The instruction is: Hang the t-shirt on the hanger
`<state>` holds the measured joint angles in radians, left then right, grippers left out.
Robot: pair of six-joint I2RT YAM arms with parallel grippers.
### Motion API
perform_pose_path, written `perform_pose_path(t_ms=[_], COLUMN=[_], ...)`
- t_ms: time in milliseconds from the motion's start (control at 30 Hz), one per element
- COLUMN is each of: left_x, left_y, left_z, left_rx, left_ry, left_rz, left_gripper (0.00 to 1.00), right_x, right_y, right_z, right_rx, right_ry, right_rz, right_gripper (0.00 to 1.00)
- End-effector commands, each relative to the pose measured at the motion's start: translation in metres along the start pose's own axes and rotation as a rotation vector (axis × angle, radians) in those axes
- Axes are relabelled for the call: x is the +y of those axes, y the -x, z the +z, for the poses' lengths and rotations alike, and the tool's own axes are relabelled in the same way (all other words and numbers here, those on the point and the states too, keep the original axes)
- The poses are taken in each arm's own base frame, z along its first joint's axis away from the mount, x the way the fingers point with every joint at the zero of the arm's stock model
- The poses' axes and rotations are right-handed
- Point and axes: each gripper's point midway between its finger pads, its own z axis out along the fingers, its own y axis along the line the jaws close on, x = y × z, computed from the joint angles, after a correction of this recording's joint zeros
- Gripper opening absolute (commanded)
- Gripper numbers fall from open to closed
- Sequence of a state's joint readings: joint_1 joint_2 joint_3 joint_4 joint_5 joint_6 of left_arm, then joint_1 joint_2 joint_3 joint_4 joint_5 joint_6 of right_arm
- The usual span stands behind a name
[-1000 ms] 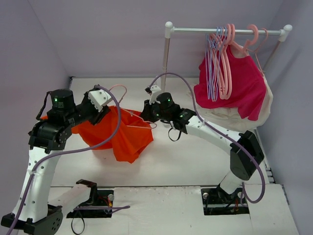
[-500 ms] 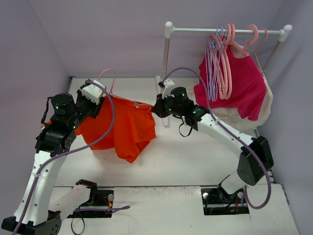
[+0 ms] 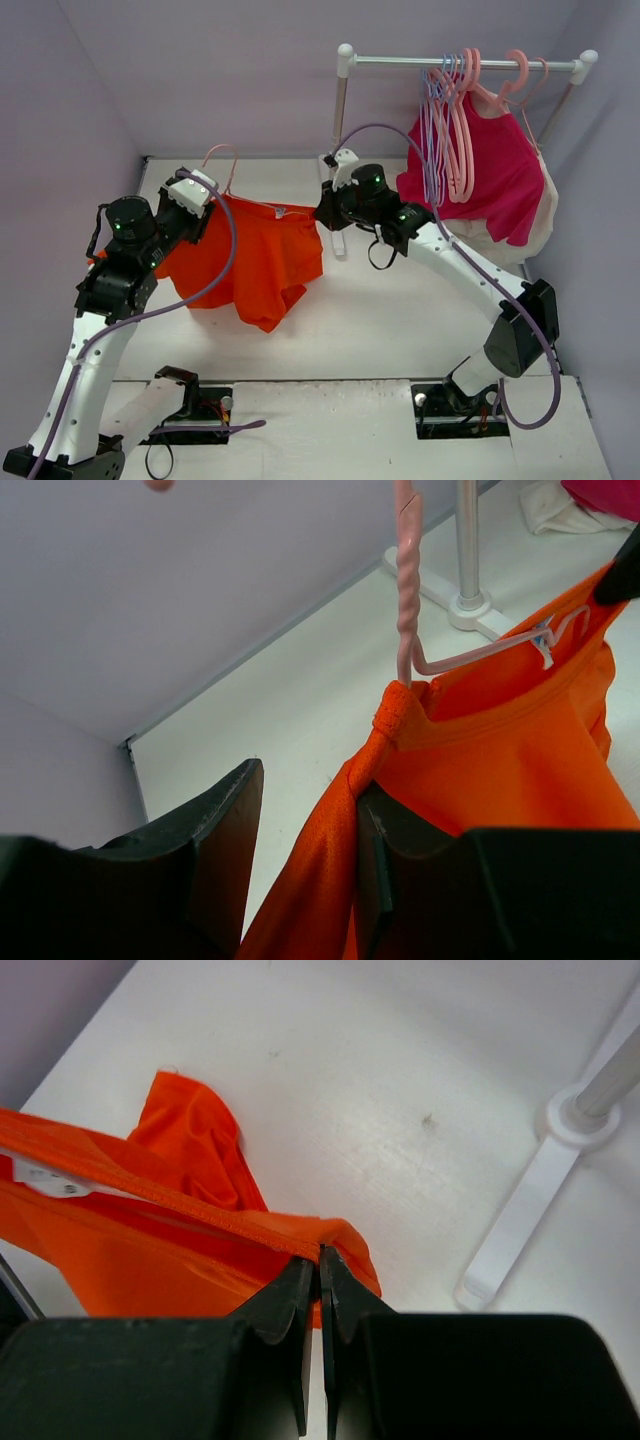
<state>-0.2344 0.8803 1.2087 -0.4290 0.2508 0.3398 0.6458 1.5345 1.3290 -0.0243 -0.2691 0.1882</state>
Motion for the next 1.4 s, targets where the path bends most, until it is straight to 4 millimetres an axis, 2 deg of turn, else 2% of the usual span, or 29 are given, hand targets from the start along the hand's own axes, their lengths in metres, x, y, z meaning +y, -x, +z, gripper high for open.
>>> perform_pose_path(t_ms=[0,100,200,300,333,400,467,500,600,667,767,833,900,967,1067,1167,1233,1367], left_x=[0.033,0.049,0.068,0.071,0.068,0.065,0.043,0.037,0.018,0.008,0.003,-0.001,-0.004,-0.014,-0.024,-0.03,-0.036,-0.037], left_y=[0.05,0.067,0.109,0.148,0.157,0.171,0.192,0.194,0.187,0.166,0.145,0.124,0.113,0.105,0.103,0.105,0.106,0.107], left_z=[-0.01,-0.01,-0.013,-0.013,-0.012,-0.011,-0.007,-0.004,-0.001,0.005,-0.004,-0.006,-0.009,-0.009,-0.006,-0.001,0.005,0.015], left_rx=[-0.144,-0.172,-0.295,-0.407,-0.43,-0.458,-0.508,-0.511,-0.495,-0.447,-0.4,-0.337,-0.309,-0.29,-0.291,-0.313,-0.338,-0.348], left_ry=[0.127,0.193,0.255,0.259,0.244,0.235,0.16,0.138,0.054,0.028,0.025,0.025,0.019,-0.026,-0.077,-0.102,-0.126,-0.121], left_rz=[0.055,0.023,-0.054,-0.099,-0.1,-0.097,-0.075,-0.07,-0.069,-0.067,-0.065,-0.053,-0.043,-0.034,-0.046,-0.075,-0.1,-0.143], left_gripper=[0.0,0.0,0.0,0.0,0.0,0.0,0.0,0.0,0.0,0.0,0.0,0.0,0.0,0.0,0.0,0.0,0.0,0.0], right_x=[0.002,0.02,0.042,0.061,0.068,0.073,0.078,0.075,0.066,0.051,0.027,0.005,-0.008,-0.004,0.007,0.019,0.036,0.054], right_y=[0.075,0.105,0.133,0.167,0.178,0.185,0.204,0.206,0.208,0.203,0.187,0.165,0.153,0.144,0.139,0.141,0.14,0.142], right_z=[-0.033,-0.046,-0.056,-0.067,-0.072,-0.073,-0.08,-0.08,-0.086,-0.088,-0.093,-0.1,-0.106,-0.121,-0.126,-0.127,-0.123,-0.117], right_rx=[-0.142,-0.203,-0.262,-0.336,-0.362,-0.379,-0.425,-0.43,-0.442,-0.431,-0.399,-0.358,-0.338,-0.335,-0.335,-0.343,-0.342,-0.344], right_ry=[-0.048,-0.016,0.01,0.034,0.044,0.046,0.043,0.024,-0.028,-0.078,-0.148,-0.192,-0.217,-0.196,-0.139,-0.078,-0.016,0.022], right_rz=[-0.083,-0.114,-0.15,-0.169,-0.177,-0.187,-0.205,-0.206,-0.24,-0.271,-0.276,-0.28,-0.295,-0.345,-0.389,-0.39,-0.38,-0.373], right_gripper=[0.0,0.0,0.0,0.0,0.0,0.0,0.0,0.0,0.0,0.0,0.0,0.0,0.0,0.0,0.0,0.0,0.0,0.0])
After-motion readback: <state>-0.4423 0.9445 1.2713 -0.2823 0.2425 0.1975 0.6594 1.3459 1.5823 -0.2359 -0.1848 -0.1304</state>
